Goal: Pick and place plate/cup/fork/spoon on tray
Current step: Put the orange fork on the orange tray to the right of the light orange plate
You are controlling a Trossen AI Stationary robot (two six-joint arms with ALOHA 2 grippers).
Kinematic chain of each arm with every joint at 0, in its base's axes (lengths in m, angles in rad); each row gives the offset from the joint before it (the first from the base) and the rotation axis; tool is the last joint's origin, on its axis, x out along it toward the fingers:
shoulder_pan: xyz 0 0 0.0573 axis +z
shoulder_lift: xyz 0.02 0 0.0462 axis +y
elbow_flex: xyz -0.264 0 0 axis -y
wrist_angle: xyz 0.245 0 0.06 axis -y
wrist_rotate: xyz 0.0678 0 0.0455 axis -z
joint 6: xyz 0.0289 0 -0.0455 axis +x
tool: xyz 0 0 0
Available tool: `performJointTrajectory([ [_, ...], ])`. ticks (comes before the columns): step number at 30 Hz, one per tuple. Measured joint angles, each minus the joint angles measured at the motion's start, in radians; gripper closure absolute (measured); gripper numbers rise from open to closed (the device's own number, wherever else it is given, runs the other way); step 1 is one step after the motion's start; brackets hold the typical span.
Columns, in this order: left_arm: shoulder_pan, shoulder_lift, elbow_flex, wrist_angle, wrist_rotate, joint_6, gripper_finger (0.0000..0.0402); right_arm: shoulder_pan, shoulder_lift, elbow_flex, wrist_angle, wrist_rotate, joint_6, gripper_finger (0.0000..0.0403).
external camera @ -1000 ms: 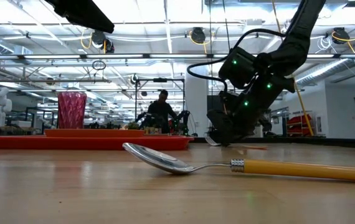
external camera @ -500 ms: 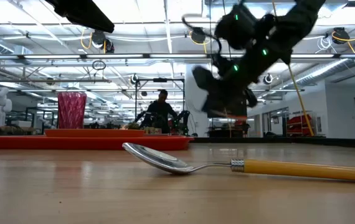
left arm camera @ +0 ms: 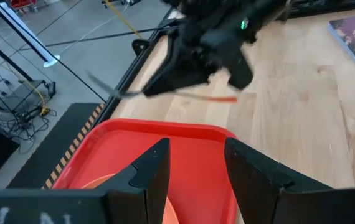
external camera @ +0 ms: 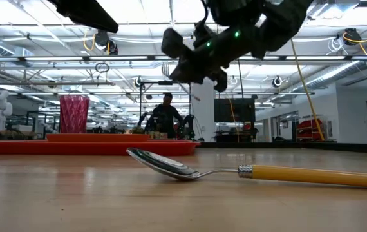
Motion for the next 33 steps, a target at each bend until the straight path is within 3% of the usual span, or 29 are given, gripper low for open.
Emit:
performJointTrajectory([
  [2,0.0,0.0,0.0,0.005,0.004,0.004,0.0245,-0.01,0.035,0.016,0.029,-0.008,0.012,0.0399],
  [7,0.0,0.0,0.0,0.031,0.011,0.066,0.0245,-0.04,0.1,0.048,0.073,-0.166,0.046,0.0393],
  [12,0.0,-0.001,0.0,0.05,0.012,0.127,0.0245,-0.062,0.113,0.053,0.1,-0.187,0.081,0.0395],
  [23,0.004,-0.001,0.0,0.126,0.012,0.171,0.0245,-0.047,0.112,0.064,0.017,0.056,0.15,0.0396],
  [28,0.007,-0.001,0.0,0.173,0.012,0.187,0.0245,-0.046,0.142,0.128,-0.003,0.081,0.151,0.0397],
  [33,0.008,-0.001,0.0,0.183,0.012,0.194,0.0245,-0.048,0.254,0.247,-0.011,0.086,0.141,0.0397],
])
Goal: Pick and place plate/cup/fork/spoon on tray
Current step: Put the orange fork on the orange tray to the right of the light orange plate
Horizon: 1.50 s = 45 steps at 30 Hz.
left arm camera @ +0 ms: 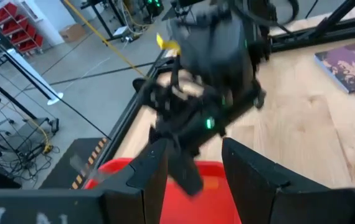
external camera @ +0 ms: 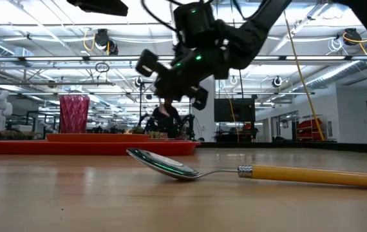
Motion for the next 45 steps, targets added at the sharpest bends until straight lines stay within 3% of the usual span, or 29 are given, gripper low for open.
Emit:
performJointTrajectory([
  [6,0.0,0.0,0.0,-0.001,0.0,-0.001,0.0245,-0.013,0.11,0.107,-0.028,0.021,0.009,0.0397],
  [10,0.0,0.0,0.0,-0.014,0.0,-0.004,0.0245,-0.013,0.114,0.107,-0.106,0.127,0.067,0.0397],
  [15,0.0,0.0,0.0,-0.014,0.0,-0.004,0.0245,-0.011,0.113,0.107,-0.142,0.124,0.112,0.0397],
  [19,-0.003,0.0,0.0,-0.013,0.0,-0.005,0.0245,-0.004,0.114,0.108,-0.233,0.182,0.158,0.0397],
  [32,-0.013,0.0,0.0,0.003,0.0,-0.005,0.0245,-0.007,0.197,0.11,-0.116,0.163,0.239,0.0397],
  [45,-0.014,0.0,0.0,0.004,0.001,-0.002,0.0245,-0.058,0.198,0.11,-0.153,0.079,0.265,0.0397],
])
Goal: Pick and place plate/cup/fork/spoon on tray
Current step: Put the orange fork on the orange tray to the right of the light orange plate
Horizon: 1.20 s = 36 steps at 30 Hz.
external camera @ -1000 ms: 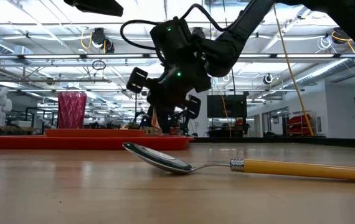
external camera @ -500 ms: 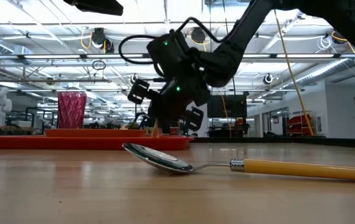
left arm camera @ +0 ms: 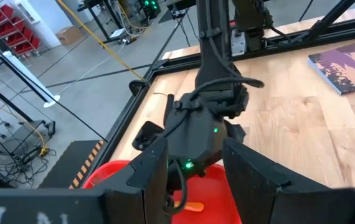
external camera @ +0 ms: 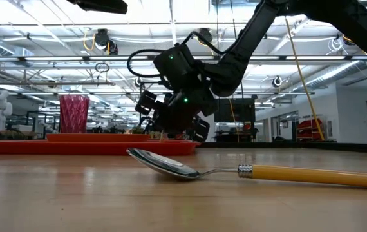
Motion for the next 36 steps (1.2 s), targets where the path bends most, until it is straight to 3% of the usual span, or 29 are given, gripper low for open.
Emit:
performJointTrajectory([
  [10,0.0,0.0,0.0,0.004,0.0,-0.001,0.0245,-0.013,0.0,0.0,-0.054,-0.01,0.033,0.0395],
  [30,-0.017,0.0,0.0,0.004,0.0,0.002,0.0245,-0.015,-0.002,0.001,-0.103,-0.035,0.067,0.0348],
  [36,-0.018,0.0,0.0,-0.009,0.0,0.002,0.0245,-0.01,-0.01,-0.001,-0.077,-0.062,-0.008,0.0337],
])
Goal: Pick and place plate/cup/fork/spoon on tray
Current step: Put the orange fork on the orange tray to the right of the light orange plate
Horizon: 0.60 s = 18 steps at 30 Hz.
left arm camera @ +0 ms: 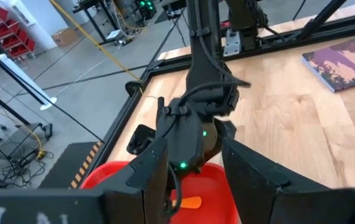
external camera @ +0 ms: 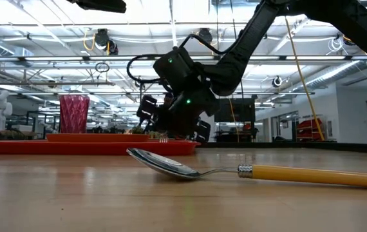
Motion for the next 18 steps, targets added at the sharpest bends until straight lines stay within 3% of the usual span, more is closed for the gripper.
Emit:
performJointTrajectory([
  [5,0.0,0.0,0.0,-0.042,0.0,-0.001,0.0245,0.006,-0.095,-0.001,-0.071,-0.183,-0.108,0.0337],
  [11,0.0,-0.001,0.0,-0.053,0.0,-0.008,0.0245,-0.02,-0.263,0.001,-0.344,-0.389,-0.207,0.0337],
  [14,0.0,-0.007,0.0,-0.031,0.006,-0.008,0.0245,-0.025,-0.315,0.0,-0.392,-0.441,-0.344,0.0337],
  [18,-0.005,-0.022,0.0,-0.031,0.018,0.008,0.0245,-0.031,-0.343,0.001,-0.431,-0.68,-0.625,0.0345],
])
